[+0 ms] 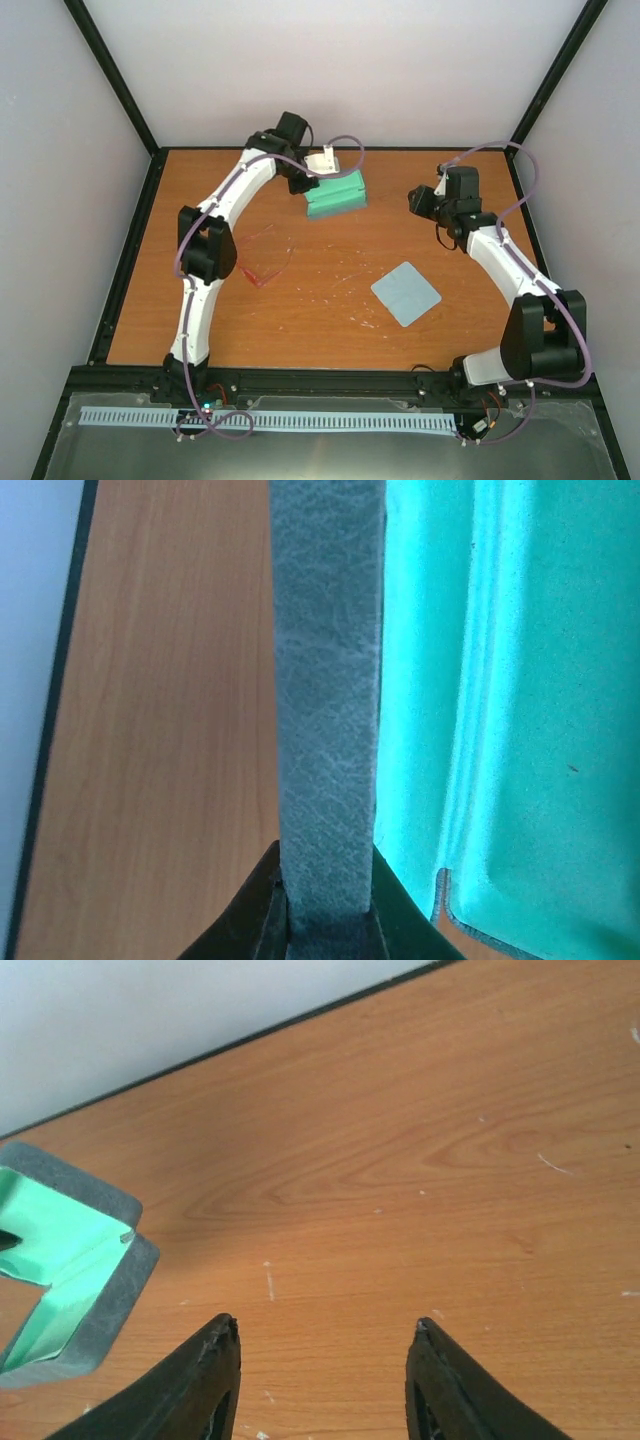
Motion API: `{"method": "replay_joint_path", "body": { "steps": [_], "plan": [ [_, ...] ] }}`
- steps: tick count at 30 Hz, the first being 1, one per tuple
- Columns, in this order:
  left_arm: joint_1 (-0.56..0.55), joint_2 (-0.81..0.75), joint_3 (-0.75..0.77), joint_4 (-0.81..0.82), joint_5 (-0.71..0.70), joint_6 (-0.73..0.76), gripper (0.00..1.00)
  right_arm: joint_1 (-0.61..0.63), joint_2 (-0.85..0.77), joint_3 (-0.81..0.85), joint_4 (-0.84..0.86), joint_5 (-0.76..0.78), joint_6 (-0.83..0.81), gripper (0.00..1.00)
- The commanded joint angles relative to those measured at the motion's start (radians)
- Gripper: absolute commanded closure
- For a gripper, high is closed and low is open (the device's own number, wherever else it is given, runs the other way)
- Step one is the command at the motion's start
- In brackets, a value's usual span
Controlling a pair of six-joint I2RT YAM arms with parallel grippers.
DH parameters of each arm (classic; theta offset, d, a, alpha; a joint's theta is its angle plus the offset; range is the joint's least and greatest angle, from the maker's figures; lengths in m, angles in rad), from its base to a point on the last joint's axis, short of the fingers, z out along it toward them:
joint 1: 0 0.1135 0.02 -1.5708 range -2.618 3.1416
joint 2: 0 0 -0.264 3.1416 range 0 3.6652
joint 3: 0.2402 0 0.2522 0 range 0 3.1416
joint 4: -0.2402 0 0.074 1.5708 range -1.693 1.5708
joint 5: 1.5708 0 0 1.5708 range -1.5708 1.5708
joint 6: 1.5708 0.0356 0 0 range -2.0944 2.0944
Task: Organize the sunglasses
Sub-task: Place the sunglasses case at the center of the board.
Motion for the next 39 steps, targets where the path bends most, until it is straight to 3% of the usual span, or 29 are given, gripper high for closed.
{"method": "replay_joint_path", "body": {
  "steps": [1, 6, 19, 23, 32, 34, 39],
  "plan": [
    [-0.053, -0.006, -0.074, 0.198, -0.193, 0.04, 1.0, 0.004, 0.036, 0.044, -0.048, 0.074, 0.014, 0.51],
    [-0.124, -0.016, -0.216, 0.356, -0.289, 0.027, 0.99, 0.004, 0.058, 0.058, -0.038, 0.082, 0.015, 0.34],
    [-0.212, -0.043, -0.437, 0.66, -0.499, 0.086, 0.99, 0.004, 0.108, 0.102, -0.071, 0.081, -0.078, 0.28],
    [-0.222, -0.044, -0.464, 0.671, -0.506, 0.091, 0.99, 0.004, 0.107, 0.086, -0.061, 0.074, -0.082, 0.25],
    [-0.227, -0.064, -0.461, 0.682, -0.499, 0.108, 0.64, 0.004, 0.094, 0.065, -0.057, 0.069, -0.093, 0.17],
    [-0.23, -0.077, -0.464, 0.682, -0.498, 0.105, 0.62, 0.004, 0.093, 0.065, -0.057, 0.069, -0.093, 0.17],
    [-0.238, -0.123, -0.49, 0.694, -0.497, 0.077, 0.22, 0.004, 0.092, 0.069, -0.071, 0.082, -0.088, 0.16]
  ]
}}
